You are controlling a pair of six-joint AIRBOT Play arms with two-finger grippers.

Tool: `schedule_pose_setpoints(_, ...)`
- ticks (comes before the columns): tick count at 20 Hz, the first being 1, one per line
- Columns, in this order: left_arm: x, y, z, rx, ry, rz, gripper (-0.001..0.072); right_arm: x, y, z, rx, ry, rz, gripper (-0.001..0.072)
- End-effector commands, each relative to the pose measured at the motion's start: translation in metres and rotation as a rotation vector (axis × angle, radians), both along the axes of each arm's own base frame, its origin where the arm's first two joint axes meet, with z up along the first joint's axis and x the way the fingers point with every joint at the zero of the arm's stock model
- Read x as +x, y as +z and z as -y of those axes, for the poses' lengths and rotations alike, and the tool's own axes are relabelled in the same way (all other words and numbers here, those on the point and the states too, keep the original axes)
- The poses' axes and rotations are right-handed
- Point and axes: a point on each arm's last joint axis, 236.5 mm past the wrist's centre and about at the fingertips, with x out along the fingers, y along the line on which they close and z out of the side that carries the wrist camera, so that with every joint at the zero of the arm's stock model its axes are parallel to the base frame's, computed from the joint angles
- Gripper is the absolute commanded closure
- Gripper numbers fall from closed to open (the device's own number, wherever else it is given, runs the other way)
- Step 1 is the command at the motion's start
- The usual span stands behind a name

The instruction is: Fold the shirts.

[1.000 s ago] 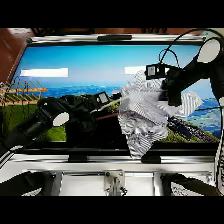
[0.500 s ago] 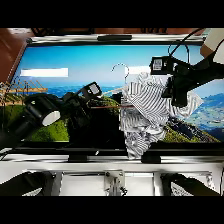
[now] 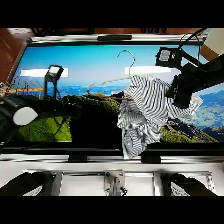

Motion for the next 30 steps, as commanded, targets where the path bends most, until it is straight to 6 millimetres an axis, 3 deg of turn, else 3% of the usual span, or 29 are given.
schedule_pose_setpoints(1,-0.014,-0.035,0.069,-0.374,0.126,-0.224,0.0145,-0.007,0.011,0.001,0.016,-0.031,0.021,0.0618)
schedule_pose_setpoints(2,-0.011,-0.049,0.084,-0.413,0.144,-0.243,0.0094,-0.009,0.013,0.001,0.018,-0.032,0.027,0.0618)
schedule_pose_setpoints(6,0.003,-0.086,0.129,-0.507,0.196,-0.291,0.0091,-0.012,0.016,0.001,0.026,-0.053,0.025,0.0618)
schedule_pose_setpoints(10,0.009,-0.126,0.14,-0.482,0.235,-0.318,0.0093,-0.012,0.016,0.001,0.026,-0.054,0.024,0.0618)
schedule_pose_setpoints(17,-0.005,-0.135,0.176,-0.567,0.176,-0.374,0.0129,-0.012,0.016,0.002,0.029,-0.064,0.022,0.0618)
schedule_pose_setpoints(18,-0.004,-0.138,0.18,-0.579,0.186,-0.389,0.0224,-0.012,0.016,0.002,0.032,-0.072,0.019,0.0618)
schedule_pose_setpoints(20,0.004,-0.135,0.188,-0.608,0.199,-0.393,0.063,-0.012,0.016,0.002,0.037,-0.088,0.014,0.0617)
schedule_pose_setpoints(21,0.011,-0.127,0.188,-0.613,0.183,-0.361,0.0638,-0.012,0.016,0.002,0.038,-0.091,0.013,0.0617)
schedule_pose_setpoints(23,0.035,-0.103,0.175,-0.626,0.152,-0.266,0.0638,-0.012,0.016,0.003,0.038,-0.106,0.01,0.0617)
schedule_pose_setpoints(24,0.053,-0.088,0.157,-0.624,0.151,-0.2,0.0639,-0.011,0.015,0.004,0.038,-0.127,0.007,0.0617)
schedule_pose_setpoints(28,0.122,-0.049,0.042,-0.645,0.29,-0.097,0.0639,-0.011,0.015,0.004,0.054,-0.165,-0.005,0.0618)
schedule_pose_setpoints(30,0.139,-0.029,0.006,-0.675,0.329,-0.072,0.064,-0.014,0.012,-0.002,0.073,-0.15,-0.027,0.0618)
